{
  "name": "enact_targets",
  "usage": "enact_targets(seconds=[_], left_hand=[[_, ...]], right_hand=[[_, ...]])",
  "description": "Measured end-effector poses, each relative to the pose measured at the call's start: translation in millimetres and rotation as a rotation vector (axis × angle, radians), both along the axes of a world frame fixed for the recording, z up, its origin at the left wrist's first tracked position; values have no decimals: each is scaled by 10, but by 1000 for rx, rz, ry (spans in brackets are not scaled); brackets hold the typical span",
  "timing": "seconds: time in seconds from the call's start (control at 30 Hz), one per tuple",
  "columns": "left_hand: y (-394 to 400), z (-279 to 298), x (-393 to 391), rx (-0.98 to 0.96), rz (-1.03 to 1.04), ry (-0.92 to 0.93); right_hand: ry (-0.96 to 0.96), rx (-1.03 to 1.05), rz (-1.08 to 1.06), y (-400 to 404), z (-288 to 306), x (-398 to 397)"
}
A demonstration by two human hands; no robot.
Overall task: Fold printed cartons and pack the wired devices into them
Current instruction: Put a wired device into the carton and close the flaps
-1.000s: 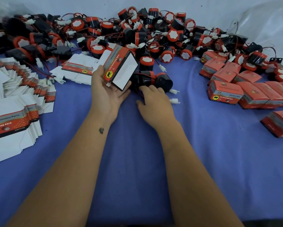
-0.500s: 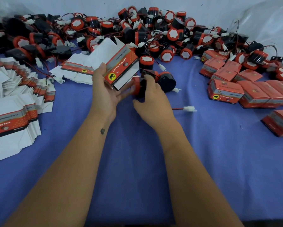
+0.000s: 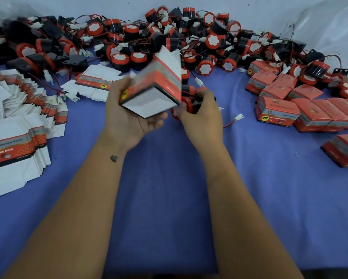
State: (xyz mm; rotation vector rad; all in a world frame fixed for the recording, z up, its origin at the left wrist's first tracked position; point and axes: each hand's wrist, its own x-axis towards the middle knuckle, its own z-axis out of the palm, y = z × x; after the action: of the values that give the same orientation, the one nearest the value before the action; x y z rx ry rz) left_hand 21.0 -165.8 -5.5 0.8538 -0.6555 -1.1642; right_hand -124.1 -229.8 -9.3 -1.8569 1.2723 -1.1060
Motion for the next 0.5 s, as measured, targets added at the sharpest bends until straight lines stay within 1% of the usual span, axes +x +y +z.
enact_targets(seconds=[0.1, 0.2, 0.27, 0.3, 0.37, 0.43, 0.5], left_hand=[[-43, -52, -23, 44, 80, -214], [-52, -101, 25, 36, 202, -406], [-32, -131, 66, 32, 250, -540], [-31, -155, 81, 42, 257, -630], [-46, -195, 86, 61, 233, -755], [-59, -212, 87, 54, 193, -775], [-58, -214, 104, 35, 147, -759]], right_hand=[[-214, 3, -149, -27, 24, -44], [-432, -62, -285, -28, 64, -93], [-547, -157, -268, -3, 91, -108], [-574, -215, -237, 21, 95, -107], [-529, -343, -179, 82, 93, -85], [-405, -467, -90, 133, 64, -42], [-275, -527, 50, 183, 39, 16]])
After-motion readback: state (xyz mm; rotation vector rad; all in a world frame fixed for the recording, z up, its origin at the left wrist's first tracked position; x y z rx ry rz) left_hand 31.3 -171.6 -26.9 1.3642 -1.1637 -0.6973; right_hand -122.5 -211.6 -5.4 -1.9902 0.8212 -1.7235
